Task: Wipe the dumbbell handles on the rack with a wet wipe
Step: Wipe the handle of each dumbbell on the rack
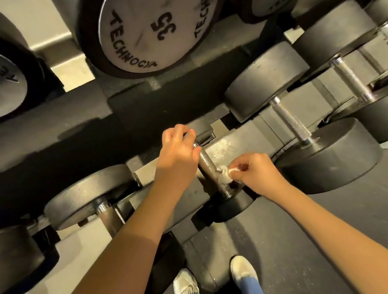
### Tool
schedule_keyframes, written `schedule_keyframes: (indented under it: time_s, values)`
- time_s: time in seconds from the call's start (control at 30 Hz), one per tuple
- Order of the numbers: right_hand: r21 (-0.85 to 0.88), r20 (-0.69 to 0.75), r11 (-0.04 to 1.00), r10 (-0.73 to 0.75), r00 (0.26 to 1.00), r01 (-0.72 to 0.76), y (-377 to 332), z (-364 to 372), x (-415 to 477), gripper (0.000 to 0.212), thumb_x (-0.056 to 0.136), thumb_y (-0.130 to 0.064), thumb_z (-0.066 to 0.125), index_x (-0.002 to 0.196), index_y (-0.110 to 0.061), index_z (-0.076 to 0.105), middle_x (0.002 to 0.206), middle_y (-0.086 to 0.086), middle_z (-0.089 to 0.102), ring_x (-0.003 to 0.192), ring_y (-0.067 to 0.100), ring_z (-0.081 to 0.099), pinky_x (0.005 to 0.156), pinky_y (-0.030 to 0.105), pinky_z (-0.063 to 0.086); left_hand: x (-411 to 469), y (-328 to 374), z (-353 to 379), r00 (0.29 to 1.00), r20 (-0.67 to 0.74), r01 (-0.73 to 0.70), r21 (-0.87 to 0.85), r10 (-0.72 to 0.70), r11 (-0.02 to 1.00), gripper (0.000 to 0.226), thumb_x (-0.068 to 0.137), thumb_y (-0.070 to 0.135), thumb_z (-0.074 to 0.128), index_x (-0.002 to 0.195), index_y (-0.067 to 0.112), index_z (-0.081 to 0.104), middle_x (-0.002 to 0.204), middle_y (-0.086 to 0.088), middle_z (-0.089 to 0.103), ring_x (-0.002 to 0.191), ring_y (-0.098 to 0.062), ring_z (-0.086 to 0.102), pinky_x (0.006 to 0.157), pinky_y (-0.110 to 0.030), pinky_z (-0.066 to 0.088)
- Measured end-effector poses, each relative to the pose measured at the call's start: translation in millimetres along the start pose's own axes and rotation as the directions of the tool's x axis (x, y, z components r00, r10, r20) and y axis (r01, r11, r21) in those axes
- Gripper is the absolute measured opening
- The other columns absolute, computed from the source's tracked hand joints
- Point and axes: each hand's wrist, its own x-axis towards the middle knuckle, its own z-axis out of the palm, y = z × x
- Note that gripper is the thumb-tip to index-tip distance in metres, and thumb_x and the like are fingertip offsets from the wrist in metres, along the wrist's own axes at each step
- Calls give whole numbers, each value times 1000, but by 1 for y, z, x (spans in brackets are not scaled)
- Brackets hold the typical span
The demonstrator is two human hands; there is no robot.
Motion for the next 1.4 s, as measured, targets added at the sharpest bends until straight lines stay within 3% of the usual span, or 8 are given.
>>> schedule_keyframes:
  time_s: [0.27, 0.43, 0.5, 0.67, 0.87, 1.03, 1.17, 1.4]
  values:
    - [291, -345, 955, 158, 925, -55, 18, -55, 2, 8, 84, -12, 70, 91, -12, 73, 83, -8, 65, 72, -2, 58, 65, 2, 40, 25, 45, 8, 998, 68, 5, -42, -2, 999, 49, 91, 30, 38, 126, 1, 58, 127, -16, 56, 117, -32, 54, 96, -41, 46]
    - [162, -449, 984, 142, 882, -76, 36, -116, 24, 9, 86, -14, 66, 92, -12, 72, 75, 0, 63, 68, 9, 57, 66, 21, 48, 67, 93, 25, 998, 36, -53, -188, 61, 981, 55, 91, 27, 38, 141, 3, 42, 144, -13, 42, 133, -25, 37, 112, -37, 31]
    - [111, -463, 990, 133, 876, -91, 46, -132, 41, 10, 88, -13, 63, 93, -11, 72, 80, 2, 64, 71, 10, 56, 60, 17, 42, 87, 107, 31, 998, 14, -60, -183, 63, 981, 54, 95, 24, 43, 146, 9, 35, 152, -6, 32, 139, -20, 25, 114, -34, 23]
    - [91, -420, 986, 165, 892, -140, 61, -132, 89, 11, 89, -9, 58, 90, -9, 69, 82, 2, 61, 70, 9, 51, 51, 19, 32, 97, 117, 58, 994, -90, -74, -115, 64, 991, 45, 91, 17, 42, 133, 5, 53, 141, -11, 47, 128, -24, 39, 104, -32, 38]
    - [166, -360, 980, 167, 918, -113, 70, -128, 108, 13, 89, -9, 57, 89, -7, 69, 85, 4, 63, 76, 16, 55, 63, 23, 38, 95, 118, 56, 985, -154, -81, -52, 73, 995, 43, 86, -2, 60, 129, 3, 57, 137, -12, 52, 126, -29, 47, 96, -32, 42]
    - [-91, -182, 991, 76, 980, -94, 78, -149, 98, 15, 83, -1, 57, 77, 0, 70, 82, 13, 68, 76, 25, 63, 60, 28, 46, 94, 128, 54, 993, -118, -5, -52, -1, 999, 48, 87, -2, 61, 134, 5, 53, 143, -11, 47, 132, -31, 42, 97, -37, 42]
    - [-284, 28, 951, 132, 991, -119, 88, -162, 82, 14, 82, -2, 61, 72, -8, 68, 77, 8, 64, 67, 15, 56, 50, 16, 37, 94, 130, 53, 994, -112, 7, -39, -12, 999, 47, 88, -1, 60, 134, 5, 52, 144, -10, 46, 134, -30, 41, 97, -37, 41]
    - [-116, -105, 988, 92, 990, -104, 85, -153, 83, 12, 84, -4, 61, 84, -10, 71, 86, 6, 67, 77, 18, 60, 66, 26, 45, 93, 130, 55, 989, -148, -24, -8, 22, 1000, 45, 90, 3, 60, 134, 2, 52, 140, -15, 50, 130, -33, 45, 98, -40, 44]
